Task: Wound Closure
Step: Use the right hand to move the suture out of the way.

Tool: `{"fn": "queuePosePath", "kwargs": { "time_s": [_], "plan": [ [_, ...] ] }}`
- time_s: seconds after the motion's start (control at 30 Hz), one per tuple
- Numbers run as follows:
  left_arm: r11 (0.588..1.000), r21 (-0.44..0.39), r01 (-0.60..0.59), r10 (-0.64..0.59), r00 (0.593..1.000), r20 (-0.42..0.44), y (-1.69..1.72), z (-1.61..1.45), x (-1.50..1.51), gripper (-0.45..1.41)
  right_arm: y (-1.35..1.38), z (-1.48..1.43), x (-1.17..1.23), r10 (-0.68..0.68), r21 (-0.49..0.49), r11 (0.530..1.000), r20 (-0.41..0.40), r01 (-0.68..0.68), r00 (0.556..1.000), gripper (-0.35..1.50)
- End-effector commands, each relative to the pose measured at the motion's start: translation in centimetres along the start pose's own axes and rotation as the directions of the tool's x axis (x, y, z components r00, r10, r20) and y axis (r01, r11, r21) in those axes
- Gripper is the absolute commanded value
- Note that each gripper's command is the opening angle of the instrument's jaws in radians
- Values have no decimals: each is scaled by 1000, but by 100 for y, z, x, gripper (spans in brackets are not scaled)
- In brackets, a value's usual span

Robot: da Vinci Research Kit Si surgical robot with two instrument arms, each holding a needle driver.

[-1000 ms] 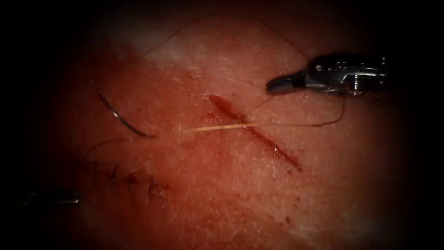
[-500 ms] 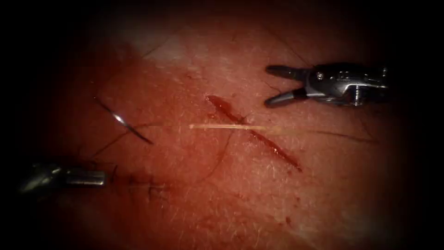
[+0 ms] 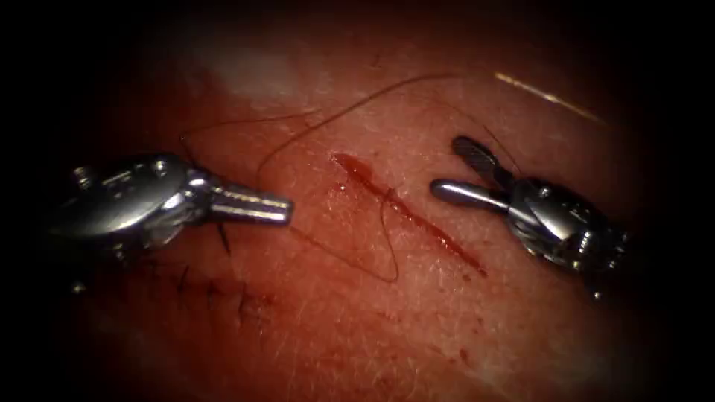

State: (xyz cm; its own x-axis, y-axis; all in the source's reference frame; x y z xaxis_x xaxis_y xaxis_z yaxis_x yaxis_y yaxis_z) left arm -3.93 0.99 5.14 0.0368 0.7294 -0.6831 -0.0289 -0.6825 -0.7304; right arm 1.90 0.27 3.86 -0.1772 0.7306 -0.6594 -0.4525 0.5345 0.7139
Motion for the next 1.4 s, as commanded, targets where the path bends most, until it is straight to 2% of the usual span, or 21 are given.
{"fn": "queuePosePath", "kwargs": {
  "time_s": [0.03,0.13,0.2,0.27,0.33,0.5,0.63,0.77,0.9,0.97,1.0,1.1,1.17,1.3,1.4],
  "plan": [
    [1000,-4,11,-11,1000,-1,-14,13,-4,-45,-10,5,-8,87,-12,996,-31,-88,996,133],
    [1000,-6,19,-19,1000,-5,-29,25,0,-45,-12,12,-1,143,7,990,-42,-143,989,143],
    [1000,-9,17,-17,1000,-7,-38,32,0,-45,-11,18,10,47,28,999,19,-47,999,142],
    [1000,-13,21,-22,1000,-8,-44,36,0,-45,-6,25,31,-12,7,1000,86,12,996,143],
    [999,-23,25,-25,1000,-8,-50,38,-2,-45,1,30,57,-65,12,998,106,64,992,145],
    [1000,-17,19,-19,1000,-7,-56,35,-7,-45,26,29,118,-121,-22,992,95,124,988,142],
    [1000,-10,14,-14,1000,0,-57,31,-12,-45,51,18,166,-118,-36,992,53,120,992,137],
    [1000,-8,16,-16,1000,1,-59,30,-16,-45,62,10,185,-130,-45,990,57,133,990,133],
    [1000,-4,19,-19,1000,0,-63,35,-18,-45,67,1,178,-198,-71,977,80,203,977,133],
    [1000,-2,19,-19,1000,-2,-67,40,-17,-45,65,-3,154,-276,-89,951,189,297,942,133],
    [1000,-2,19,-19,1000,-2,-68,41,-17,-45,66,-3,147,-292,-96,943,217,318,931,133],
    [1000,-2,17,-17,1000,-2,-71,42,-18,-45,66,-3,129,-319,-118,928,239,354,917,133],
    [1000,0,19,-19,1000,-2,-72,42,-22,-45,61,3,102,-336,-119,917,282,380,899,137],
    [1000,1,20,-20,1000,-2,-74,43,-26,-45,46,10,50,-363,-54,914,339,403,868,133],
    [1000,0,19,-19,1000,-1,-75,43,-27,-45,41,14,22,-371,-44,912,342,409,864,132]
  ]
}}
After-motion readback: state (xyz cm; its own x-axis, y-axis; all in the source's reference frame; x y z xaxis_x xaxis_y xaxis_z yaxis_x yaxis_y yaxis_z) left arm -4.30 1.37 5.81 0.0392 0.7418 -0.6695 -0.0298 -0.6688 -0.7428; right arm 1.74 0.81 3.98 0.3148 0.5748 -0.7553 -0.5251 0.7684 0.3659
